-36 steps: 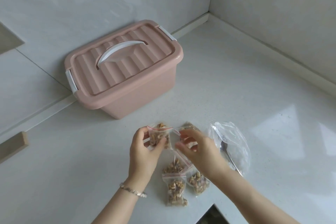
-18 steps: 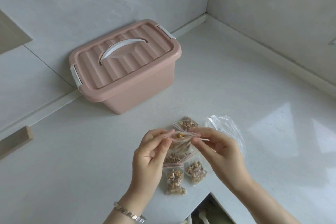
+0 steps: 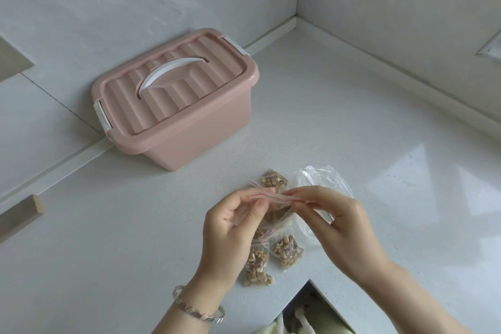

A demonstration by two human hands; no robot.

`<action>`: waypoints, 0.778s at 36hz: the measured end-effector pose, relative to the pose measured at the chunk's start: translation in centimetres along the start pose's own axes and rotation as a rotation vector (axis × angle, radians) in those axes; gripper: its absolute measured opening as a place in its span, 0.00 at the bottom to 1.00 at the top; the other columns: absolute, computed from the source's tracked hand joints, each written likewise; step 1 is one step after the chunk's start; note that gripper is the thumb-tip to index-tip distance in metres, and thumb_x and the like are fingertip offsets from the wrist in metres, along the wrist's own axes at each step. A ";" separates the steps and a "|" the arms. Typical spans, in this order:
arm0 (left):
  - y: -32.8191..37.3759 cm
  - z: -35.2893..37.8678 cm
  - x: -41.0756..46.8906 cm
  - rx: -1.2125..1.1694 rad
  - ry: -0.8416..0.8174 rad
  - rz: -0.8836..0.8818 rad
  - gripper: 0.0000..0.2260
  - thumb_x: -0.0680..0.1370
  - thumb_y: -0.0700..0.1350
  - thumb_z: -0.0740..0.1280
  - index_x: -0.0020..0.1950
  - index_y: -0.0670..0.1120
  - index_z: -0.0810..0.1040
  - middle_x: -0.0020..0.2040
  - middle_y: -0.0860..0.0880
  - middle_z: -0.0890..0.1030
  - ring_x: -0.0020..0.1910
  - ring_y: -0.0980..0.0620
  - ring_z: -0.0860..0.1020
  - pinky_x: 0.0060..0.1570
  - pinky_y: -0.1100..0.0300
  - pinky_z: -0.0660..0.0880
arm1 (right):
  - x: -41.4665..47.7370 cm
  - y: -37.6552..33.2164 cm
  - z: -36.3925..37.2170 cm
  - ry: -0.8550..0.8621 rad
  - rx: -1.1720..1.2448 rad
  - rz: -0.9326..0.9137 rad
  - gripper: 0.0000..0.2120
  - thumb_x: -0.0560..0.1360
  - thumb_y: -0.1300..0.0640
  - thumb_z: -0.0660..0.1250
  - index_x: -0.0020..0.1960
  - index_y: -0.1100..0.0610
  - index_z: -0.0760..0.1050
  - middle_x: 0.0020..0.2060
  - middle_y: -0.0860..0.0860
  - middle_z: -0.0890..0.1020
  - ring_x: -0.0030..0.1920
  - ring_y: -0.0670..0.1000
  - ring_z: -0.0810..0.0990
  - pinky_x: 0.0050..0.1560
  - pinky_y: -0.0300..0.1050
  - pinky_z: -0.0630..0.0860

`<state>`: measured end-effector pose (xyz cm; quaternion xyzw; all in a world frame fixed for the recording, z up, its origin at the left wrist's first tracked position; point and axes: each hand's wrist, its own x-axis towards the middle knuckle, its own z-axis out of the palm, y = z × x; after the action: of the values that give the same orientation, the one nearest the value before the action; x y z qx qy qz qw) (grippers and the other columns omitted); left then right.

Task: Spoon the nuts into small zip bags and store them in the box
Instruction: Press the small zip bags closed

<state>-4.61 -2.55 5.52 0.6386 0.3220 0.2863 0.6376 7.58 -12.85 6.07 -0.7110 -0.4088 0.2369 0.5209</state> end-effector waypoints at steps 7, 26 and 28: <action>0.7 1.6 -0.5 -0.133 0.043 -0.188 0.05 0.77 0.40 0.64 0.42 0.41 0.75 0.38 0.46 0.82 0.37 0.54 0.80 0.32 0.64 0.76 | -0.1 -0.8 0.7 0.037 0.340 0.287 0.08 0.68 0.51 0.66 0.41 0.54 0.81 0.36 0.48 0.84 0.37 0.43 0.81 0.40 0.34 0.75; 1.0 2.1 0.2 -0.149 -0.053 -0.345 0.05 0.73 0.37 0.68 0.43 0.42 0.84 0.41 0.44 0.85 0.42 0.49 0.83 0.43 0.58 0.80 | -0.6 0.0 0.3 0.079 0.315 0.365 0.05 0.66 0.54 0.70 0.40 0.55 0.81 0.36 0.48 0.85 0.38 0.44 0.83 0.39 0.32 0.75; 1.0 2.0 0.1 -0.170 -0.045 -0.359 0.05 0.73 0.36 0.67 0.46 0.38 0.82 0.42 0.42 0.85 0.42 0.48 0.83 0.38 0.60 0.79 | -0.4 0.0 0.0 0.079 0.362 0.397 0.09 0.64 0.52 0.70 0.39 0.56 0.81 0.35 0.50 0.85 0.37 0.44 0.82 0.38 0.33 0.76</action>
<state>-2.91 -3.70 6.48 0.5209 0.3912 0.1797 0.7371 7.34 -13.23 6.02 -0.6813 -0.1916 0.3756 0.5984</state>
